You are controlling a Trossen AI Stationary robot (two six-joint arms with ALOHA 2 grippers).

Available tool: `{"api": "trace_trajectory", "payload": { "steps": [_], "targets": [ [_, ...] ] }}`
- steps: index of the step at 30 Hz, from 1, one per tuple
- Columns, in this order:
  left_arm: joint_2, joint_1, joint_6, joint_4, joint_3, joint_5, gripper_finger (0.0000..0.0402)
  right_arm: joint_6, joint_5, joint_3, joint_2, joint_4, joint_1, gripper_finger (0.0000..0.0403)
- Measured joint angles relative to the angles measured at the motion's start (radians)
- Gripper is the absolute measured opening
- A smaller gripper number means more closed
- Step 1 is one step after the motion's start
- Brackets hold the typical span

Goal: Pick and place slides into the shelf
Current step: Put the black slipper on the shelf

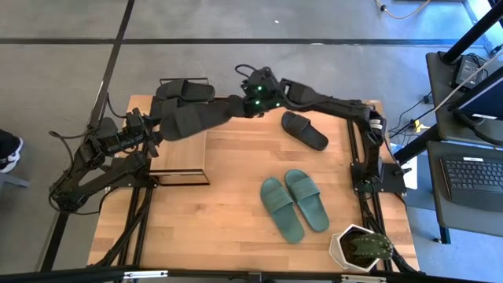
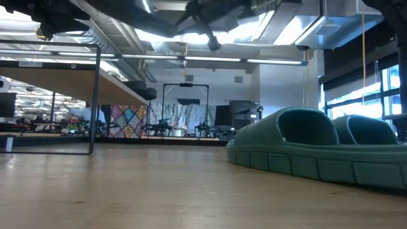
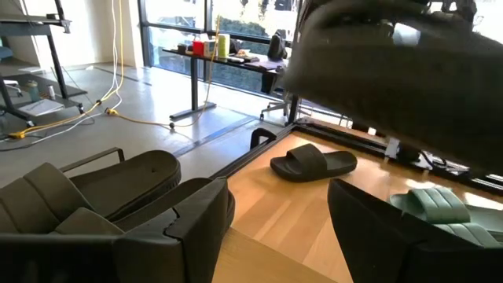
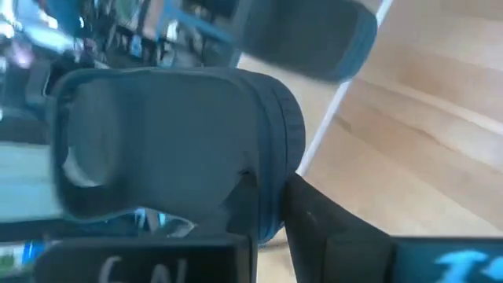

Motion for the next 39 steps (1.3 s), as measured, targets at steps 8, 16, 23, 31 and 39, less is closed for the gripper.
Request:
{"api": "trace_trajectory", "payload": {
  "steps": [8, 16, 23, 31, 39],
  "targets": [
    [0.000, 0.000, 0.001, -0.002, -0.001, 0.000, 0.0212, 0.041, 0.074, -0.001, 0.060, -0.006, 0.052, 0.0047],
    [0.000, 0.000, -0.001, -0.020, 0.013, 0.014, 0.0212, 0.017, 0.082, -0.001, 0.068, 0.050, 0.081, 0.0048],
    [0.005, 0.000, 0.022, -0.259, 0.191, -0.014, 0.0212, -0.003, 0.069, -0.001, 0.068, 0.082, 0.082, 0.0048],
    [0.004, 0.000, 0.024, -0.615, 0.525, -0.079, 0.0212, -0.016, 0.066, -0.001, 0.068, 0.102, 0.081, 0.0048],
    [0.003, 0.000, 0.000, -0.855, 0.796, -0.185, 0.0212, -0.002, 0.103, -0.001, 0.068, 0.103, 0.081, 0.0048]
  ]
}}
